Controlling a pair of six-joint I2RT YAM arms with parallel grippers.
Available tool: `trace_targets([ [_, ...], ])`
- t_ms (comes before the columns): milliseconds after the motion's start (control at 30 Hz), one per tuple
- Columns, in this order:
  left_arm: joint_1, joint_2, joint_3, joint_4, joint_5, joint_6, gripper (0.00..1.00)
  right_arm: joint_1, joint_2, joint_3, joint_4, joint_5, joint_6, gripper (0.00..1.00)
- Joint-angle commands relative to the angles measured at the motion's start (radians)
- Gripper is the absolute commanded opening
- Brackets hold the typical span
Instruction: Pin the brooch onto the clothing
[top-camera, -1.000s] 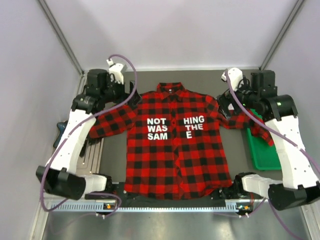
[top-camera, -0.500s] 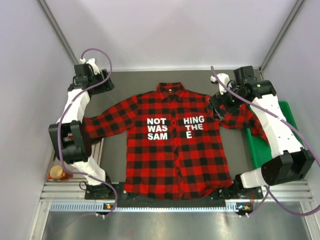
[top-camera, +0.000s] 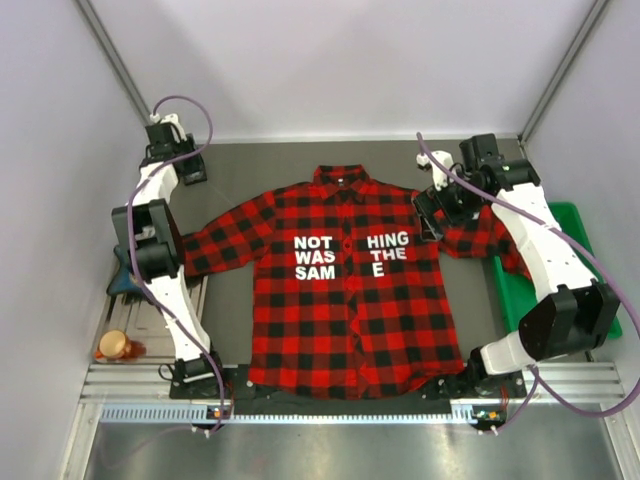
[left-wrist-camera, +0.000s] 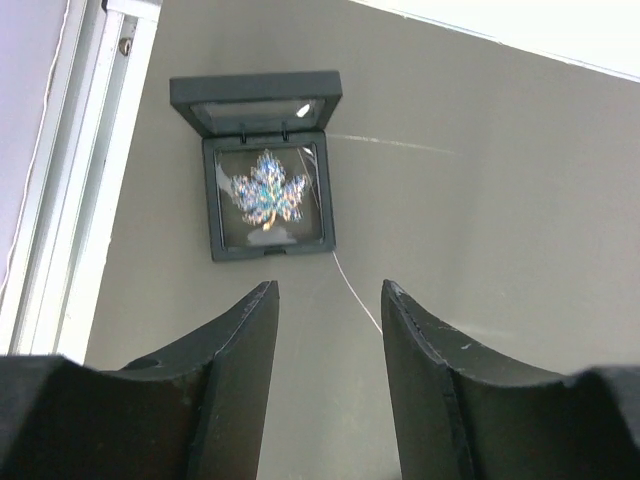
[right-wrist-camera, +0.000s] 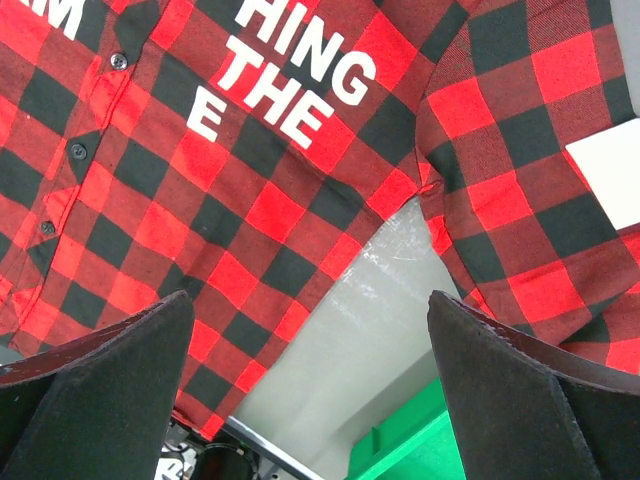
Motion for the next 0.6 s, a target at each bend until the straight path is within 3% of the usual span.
trace_targets([
  [0,-0.004,0.081,0.116,0.101,-0.06,0.033,0.5,0.0,0.001,-0.014,0.021,0.019,0.017,0.99],
  [300,0.008,0.234,0.266,0.114,-0.104,0.058,0.43,0.0,0.034,-0.009,0.009,0.044,0.015,0.99],
  [567,0.019,0.3,0.312,0.097,-0.104,0.064,0.47,0.0,0.081,0.024,0.0,0.05,0.012,0.99],
])
